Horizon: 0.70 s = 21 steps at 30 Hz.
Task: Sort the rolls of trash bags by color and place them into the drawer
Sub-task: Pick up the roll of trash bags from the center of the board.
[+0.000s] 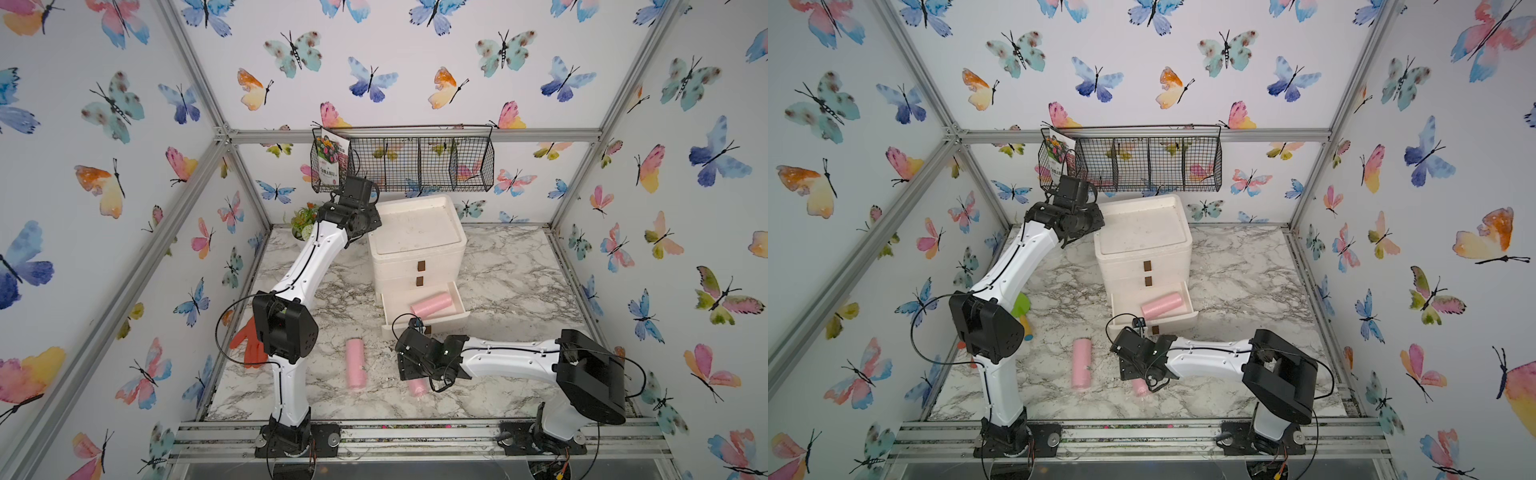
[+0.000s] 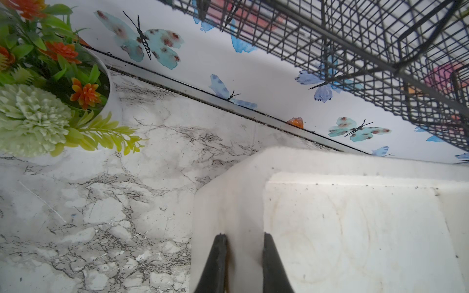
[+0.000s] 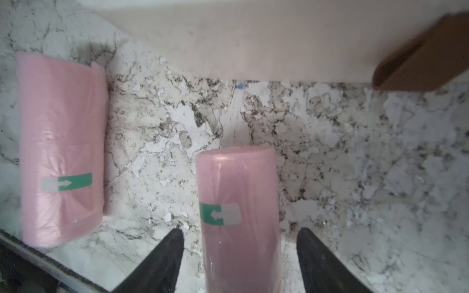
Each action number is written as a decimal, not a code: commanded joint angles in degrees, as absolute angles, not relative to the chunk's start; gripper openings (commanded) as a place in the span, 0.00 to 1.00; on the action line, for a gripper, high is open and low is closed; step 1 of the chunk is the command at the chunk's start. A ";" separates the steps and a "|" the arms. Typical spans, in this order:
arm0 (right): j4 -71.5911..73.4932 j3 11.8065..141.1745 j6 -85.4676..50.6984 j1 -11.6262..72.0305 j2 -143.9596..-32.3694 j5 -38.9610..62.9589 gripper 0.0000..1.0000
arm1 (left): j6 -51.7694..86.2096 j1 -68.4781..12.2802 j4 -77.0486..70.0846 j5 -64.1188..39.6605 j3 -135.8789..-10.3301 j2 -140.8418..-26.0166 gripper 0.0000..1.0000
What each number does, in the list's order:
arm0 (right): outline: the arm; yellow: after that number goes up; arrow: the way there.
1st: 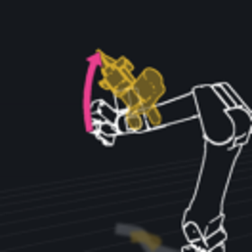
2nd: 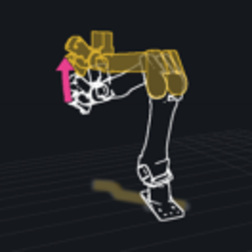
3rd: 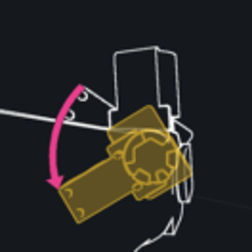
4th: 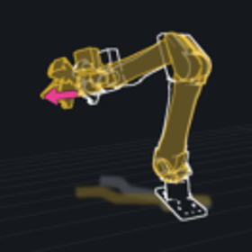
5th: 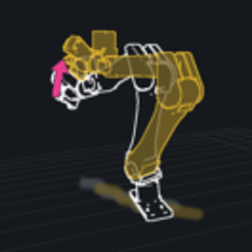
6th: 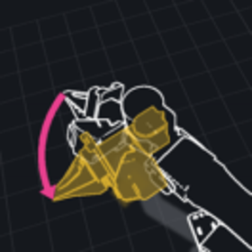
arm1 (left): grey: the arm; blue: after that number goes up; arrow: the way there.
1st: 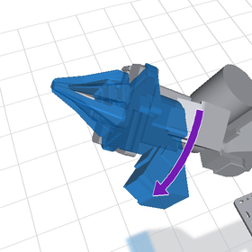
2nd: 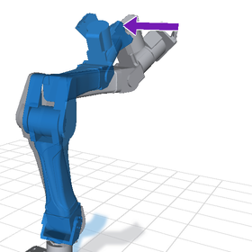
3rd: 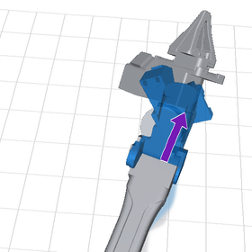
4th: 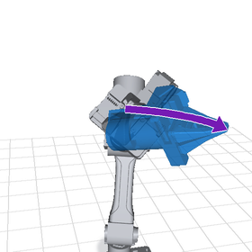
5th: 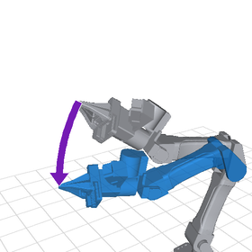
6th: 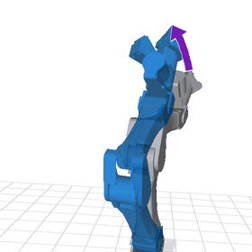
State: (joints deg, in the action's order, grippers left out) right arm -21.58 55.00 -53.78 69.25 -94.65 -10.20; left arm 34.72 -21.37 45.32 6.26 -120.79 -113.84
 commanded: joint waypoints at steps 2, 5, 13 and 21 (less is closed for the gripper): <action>-25.32 54.42 -53.54 70.11 -96.27 -12.00 0.74 | 39.06 -20.92 49.22 1.96 -120.94 -113.45 0.00; -24.88 54.40 -53.27 70.47 -97.95 -11.69 0.74 | 38.94 -20.86 49.21 2.02 -120.63 -113.29 0.00; -26.86 57.00 -53.26 71.18 -101.10 -14.69 0.47 | 38.85 -20.77 49.31 1.97 -120.55 -113.16 0.00; -27.54 59.51 -55.49 71.37 -88.76 -15.78 0.30 | 38.85 -20.41 49.31 1.84 -120.50 -112.93 0.00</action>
State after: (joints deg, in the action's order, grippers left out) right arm -27.11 57.60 -53.95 71.02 -95.68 -13.69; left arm 34.72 -21.21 45.34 5.96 -120.79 -113.84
